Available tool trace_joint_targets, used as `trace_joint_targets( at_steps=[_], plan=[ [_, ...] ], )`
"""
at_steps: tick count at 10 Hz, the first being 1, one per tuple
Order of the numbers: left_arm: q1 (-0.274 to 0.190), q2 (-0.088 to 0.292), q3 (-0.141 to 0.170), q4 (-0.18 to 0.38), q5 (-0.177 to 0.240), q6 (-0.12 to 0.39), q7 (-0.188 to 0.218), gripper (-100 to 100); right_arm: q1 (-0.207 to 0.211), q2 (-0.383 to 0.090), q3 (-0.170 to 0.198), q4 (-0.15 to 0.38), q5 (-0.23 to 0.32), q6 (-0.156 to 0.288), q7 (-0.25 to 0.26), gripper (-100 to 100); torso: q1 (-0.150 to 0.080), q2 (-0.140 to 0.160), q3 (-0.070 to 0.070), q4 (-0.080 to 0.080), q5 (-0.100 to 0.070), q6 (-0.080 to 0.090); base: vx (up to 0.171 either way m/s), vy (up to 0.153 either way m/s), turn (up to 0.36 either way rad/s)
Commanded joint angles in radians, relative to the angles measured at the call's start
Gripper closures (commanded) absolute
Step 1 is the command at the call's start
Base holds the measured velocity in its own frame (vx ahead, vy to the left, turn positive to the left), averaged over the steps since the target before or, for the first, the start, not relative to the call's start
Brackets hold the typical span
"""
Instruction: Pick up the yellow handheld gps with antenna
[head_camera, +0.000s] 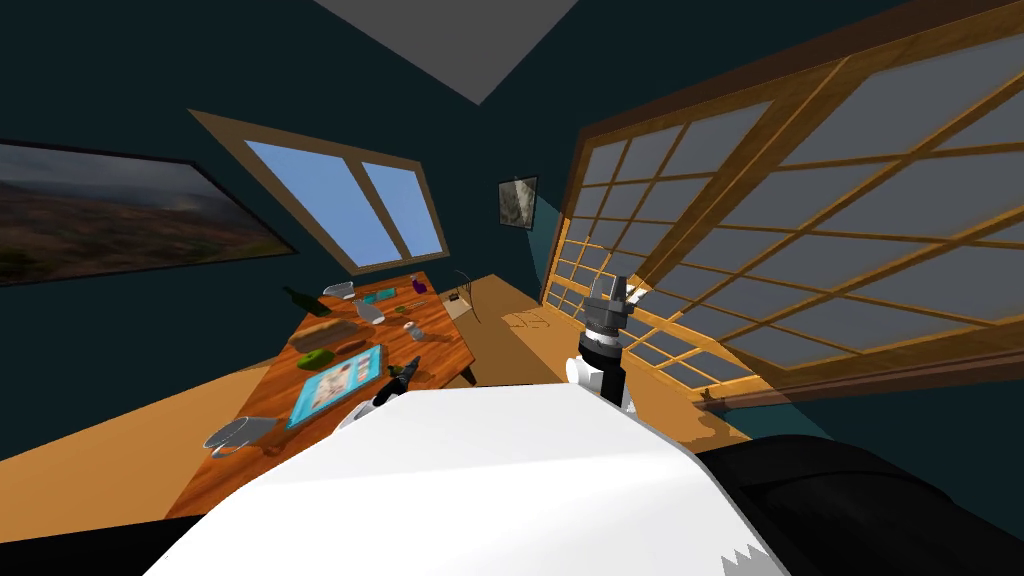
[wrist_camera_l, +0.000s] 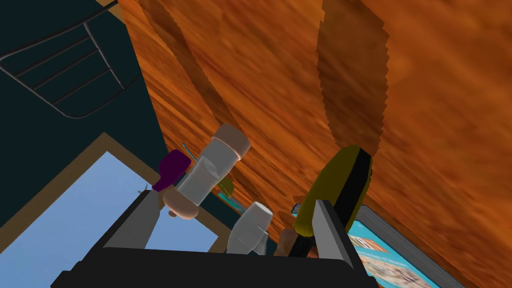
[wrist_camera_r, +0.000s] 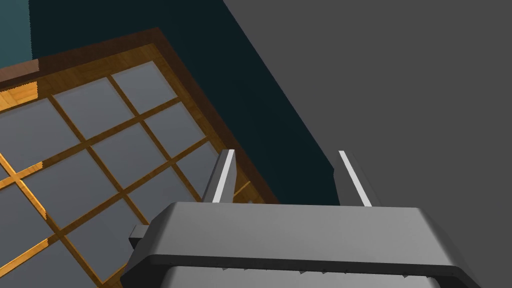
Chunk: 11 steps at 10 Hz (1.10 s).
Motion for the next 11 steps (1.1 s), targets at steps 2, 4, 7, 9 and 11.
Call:
trace_joint_targets(
  at_steps=[2, 4, 7, 9, 11],
  plan=[
    [-0.025, 0.03, -0.006, 0.068, 0.012, 0.059, -0.011, -100, 0.0, 0.0, 0.0, 0.0, 0.0, 0.0, 0.0, 0, 0.0, 0.0, 0.0, 0.0, 0.0, -0.001, -0.004, 0.018, -0.111],
    [-0.045, 0.044, -0.006, 0.113, 0.016, 0.087, -0.021, -100, 0.0, 0.0, 0.0, 0.0, 0.0, 0.0, 0.0, 0, 0.0, 0.0, 0.0, 0.0, 0.0, -0.001, -0.006, 0.021, -0.105],
    [-0.083, 0.07, -0.006, 0.197, 0.024, 0.139, -0.039, -100, 0.0, 0.0, 0.0, 0.0, 0.0, 0.0, 0.0, 0, 0.001, 0.0, 0.0, 0.0, 0.0, 0.0, -0.005, 0.035, -0.175],
    [-0.101, 0.083, -0.005, 0.246, 0.028, 0.162, -0.048, -100, 0.0, 0.0, 0.0, 0.0, 0.0, 0.0, 0.0, 0, 0.0, 0.0, 0.0, 0.0, 0.0, -0.001, -0.004, 0.011, -0.029],
    [-0.117, 0.095, -0.005, 0.282, 0.031, 0.184, -0.055, -100, 0.0, 0.0, 0.0, 0.0, 0.0, 0.0, 0.0, 0, 0.0, 0.0, 0.0, 0.0, 0.0, 0.0, -0.01, 0.025, -0.123]
  ],
)
